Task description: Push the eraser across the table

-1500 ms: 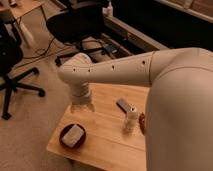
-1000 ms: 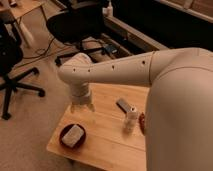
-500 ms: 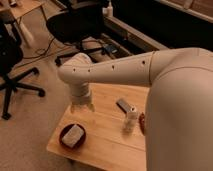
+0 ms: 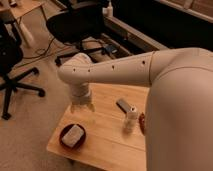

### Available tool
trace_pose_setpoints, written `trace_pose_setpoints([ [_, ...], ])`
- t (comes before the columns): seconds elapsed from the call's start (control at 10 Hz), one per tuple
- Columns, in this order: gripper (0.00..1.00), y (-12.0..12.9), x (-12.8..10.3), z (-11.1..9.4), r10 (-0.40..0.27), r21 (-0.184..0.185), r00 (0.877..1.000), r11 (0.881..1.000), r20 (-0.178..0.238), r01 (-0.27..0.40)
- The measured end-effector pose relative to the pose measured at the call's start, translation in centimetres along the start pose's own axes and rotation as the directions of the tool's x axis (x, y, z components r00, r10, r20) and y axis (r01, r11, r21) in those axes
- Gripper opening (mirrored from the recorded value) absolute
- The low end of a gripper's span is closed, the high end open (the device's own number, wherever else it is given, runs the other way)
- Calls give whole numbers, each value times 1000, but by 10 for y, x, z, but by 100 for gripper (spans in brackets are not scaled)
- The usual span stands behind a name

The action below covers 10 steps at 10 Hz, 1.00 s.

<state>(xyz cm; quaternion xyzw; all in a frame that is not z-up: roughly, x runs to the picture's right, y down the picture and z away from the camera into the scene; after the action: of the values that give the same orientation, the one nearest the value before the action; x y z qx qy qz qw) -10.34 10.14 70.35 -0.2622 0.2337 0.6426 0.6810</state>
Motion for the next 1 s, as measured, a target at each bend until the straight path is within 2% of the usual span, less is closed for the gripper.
trace_pose_setpoints([
  [0.2, 65, -1, -1, 0, 0, -1, 1000, 1000, 5, 0],
  [0.5, 65, -20, -19, -2, 21, -12, 997, 1000, 70, -20],
  [0.6, 65, -33, -26, -1, 33, -11, 996, 999, 88, -32],
  [0.7, 65, -57, -35, 0, 59, -7, 992, 998, 113, -59],
  [0.9, 63, -92, -50, 4, 110, -17, 983, 994, 144, -109],
  [1.0, 52, -122, -66, 6, 158, -35, 972, 987, 174, -154],
])
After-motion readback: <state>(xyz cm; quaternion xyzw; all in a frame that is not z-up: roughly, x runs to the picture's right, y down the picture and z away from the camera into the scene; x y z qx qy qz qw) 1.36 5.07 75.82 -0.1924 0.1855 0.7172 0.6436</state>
